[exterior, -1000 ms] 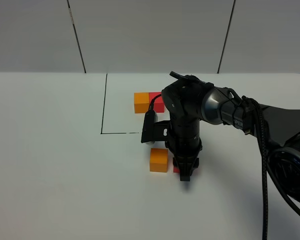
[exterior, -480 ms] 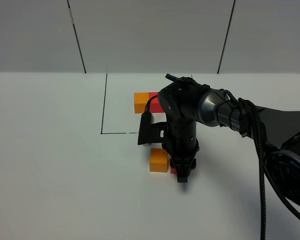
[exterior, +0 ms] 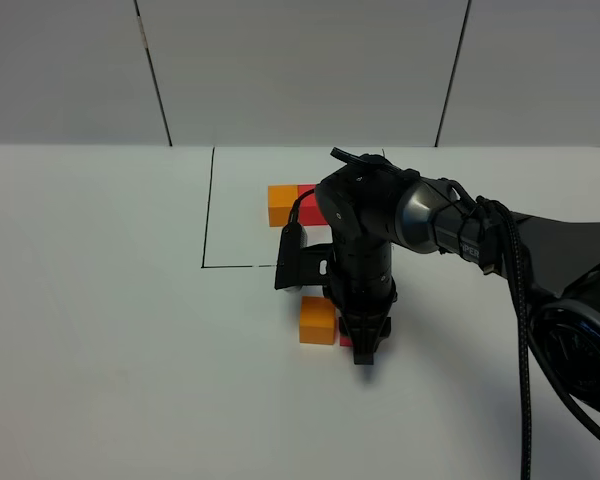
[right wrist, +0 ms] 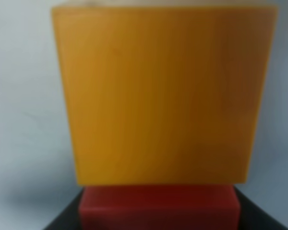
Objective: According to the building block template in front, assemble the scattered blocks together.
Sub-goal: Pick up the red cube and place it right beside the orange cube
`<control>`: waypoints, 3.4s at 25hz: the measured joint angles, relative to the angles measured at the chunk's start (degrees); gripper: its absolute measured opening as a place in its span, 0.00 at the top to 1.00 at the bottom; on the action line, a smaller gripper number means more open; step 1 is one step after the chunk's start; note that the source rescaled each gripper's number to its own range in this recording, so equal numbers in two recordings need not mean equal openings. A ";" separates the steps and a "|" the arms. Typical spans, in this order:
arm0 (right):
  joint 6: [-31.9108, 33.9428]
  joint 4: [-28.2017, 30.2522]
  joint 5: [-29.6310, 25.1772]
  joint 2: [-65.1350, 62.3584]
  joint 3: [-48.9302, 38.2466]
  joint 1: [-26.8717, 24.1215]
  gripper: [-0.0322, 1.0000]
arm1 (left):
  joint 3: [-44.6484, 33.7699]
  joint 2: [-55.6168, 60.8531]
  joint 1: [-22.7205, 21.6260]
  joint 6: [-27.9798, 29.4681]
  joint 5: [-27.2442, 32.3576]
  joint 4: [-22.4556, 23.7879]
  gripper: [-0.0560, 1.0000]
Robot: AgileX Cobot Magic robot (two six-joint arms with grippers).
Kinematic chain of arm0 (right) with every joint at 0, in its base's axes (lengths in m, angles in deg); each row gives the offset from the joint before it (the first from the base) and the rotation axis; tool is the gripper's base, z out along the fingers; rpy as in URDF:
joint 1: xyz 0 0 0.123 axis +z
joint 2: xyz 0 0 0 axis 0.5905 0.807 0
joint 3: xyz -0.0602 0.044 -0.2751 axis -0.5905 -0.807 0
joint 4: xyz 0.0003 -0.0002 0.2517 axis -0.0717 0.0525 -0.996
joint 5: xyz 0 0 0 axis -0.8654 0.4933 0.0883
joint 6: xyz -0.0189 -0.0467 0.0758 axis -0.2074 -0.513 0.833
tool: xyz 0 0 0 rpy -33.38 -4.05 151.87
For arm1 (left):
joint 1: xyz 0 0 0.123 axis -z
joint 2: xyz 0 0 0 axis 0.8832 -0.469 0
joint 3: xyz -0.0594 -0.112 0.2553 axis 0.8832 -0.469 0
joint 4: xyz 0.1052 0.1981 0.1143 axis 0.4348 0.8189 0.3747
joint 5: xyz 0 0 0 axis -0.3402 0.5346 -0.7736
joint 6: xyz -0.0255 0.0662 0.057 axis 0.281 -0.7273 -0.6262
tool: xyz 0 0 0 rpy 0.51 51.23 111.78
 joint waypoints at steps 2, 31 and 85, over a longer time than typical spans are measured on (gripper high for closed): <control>0.00 0.00 0.05 0.00 0.00 0.02 0.96 | 0.00 0.00 0.00 0.00 0.00 0.00 0.72; 1.49 -1.02 0.94 0.00 0.00 0.07 0.96 | 0.00 0.00 0.00 0.00 0.00 0.00 0.72; 20.69 -1.62 1.81 -22.17 -0.28 -1.16 0.00 | 0.00 0.00 0.00 0.00 0.00 0.00 0.72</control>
